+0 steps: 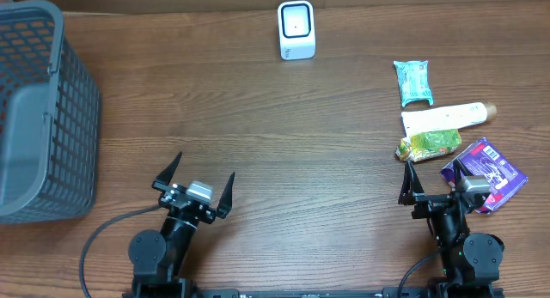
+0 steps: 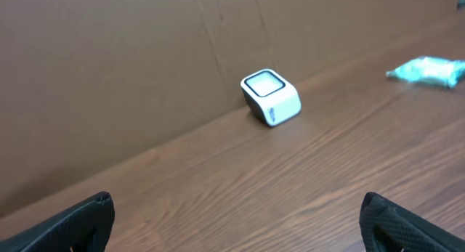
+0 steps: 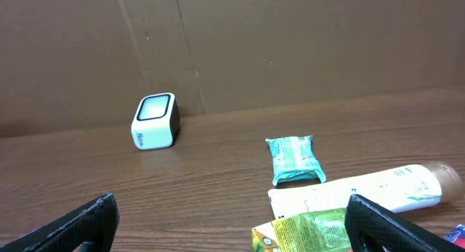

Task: Scan the item barcode

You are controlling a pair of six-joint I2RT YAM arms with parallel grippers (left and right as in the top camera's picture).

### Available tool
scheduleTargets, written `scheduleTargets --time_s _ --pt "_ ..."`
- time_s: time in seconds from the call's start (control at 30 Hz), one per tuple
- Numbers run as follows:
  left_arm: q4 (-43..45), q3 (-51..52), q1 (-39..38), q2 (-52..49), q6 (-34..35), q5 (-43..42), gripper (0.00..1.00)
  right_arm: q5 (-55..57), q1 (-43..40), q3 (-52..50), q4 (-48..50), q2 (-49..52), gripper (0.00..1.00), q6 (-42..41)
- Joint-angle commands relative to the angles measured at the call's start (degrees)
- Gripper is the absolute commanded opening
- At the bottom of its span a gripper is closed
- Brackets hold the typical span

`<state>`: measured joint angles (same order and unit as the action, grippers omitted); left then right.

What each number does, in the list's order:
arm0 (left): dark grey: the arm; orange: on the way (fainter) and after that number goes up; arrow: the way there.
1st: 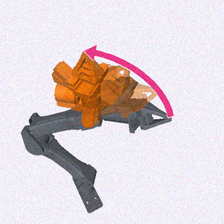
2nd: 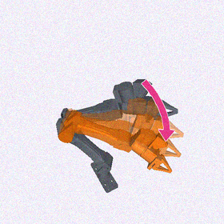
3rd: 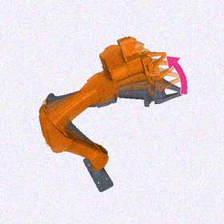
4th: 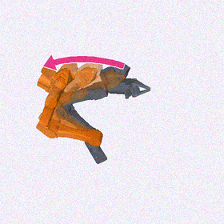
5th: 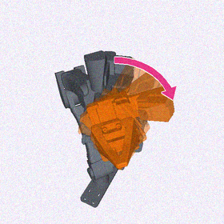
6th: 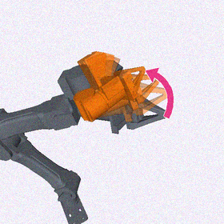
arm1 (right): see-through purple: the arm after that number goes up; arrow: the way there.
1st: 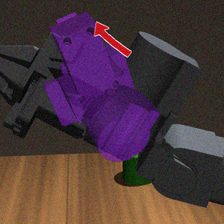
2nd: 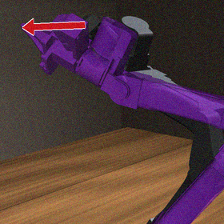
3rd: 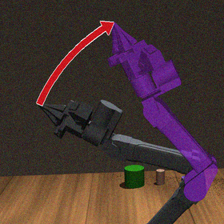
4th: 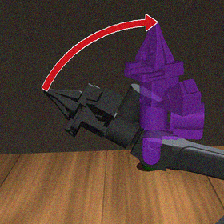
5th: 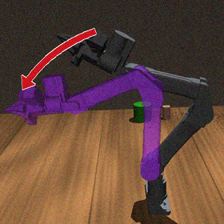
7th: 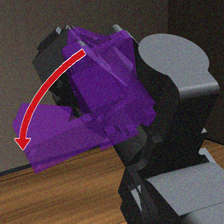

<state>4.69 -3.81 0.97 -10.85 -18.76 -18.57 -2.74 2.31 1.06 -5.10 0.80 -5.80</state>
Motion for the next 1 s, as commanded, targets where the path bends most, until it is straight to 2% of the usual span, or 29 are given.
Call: scheduleTargets --time_s 0.0,0.23,0.33,0.97 --pt "0.2 3.3 -0.2 3.1 -7.6 -0.3 0.99 0.1 0.3 -0.6 0.5 -0.6 1.00 -0.2" --pt "-7.3 3.5 -0.3 8.2 -11.1 -0.3 1.00 0.1 0.3 -0.6 0.5 -0.6 1.00 -0.2" --pt "-7.2 3.5 -0.3 10.7 -10.9 -0.5 1.00 0.1 0.3 -0.6 0.5 -0.6 1.00 -0.2" --pt "-7.4 3.5 -0.3 10.6 -10.8 -0.5 1.00 0.1 0.3 -0.6 0.5 -0.6 1.00 -0.1"
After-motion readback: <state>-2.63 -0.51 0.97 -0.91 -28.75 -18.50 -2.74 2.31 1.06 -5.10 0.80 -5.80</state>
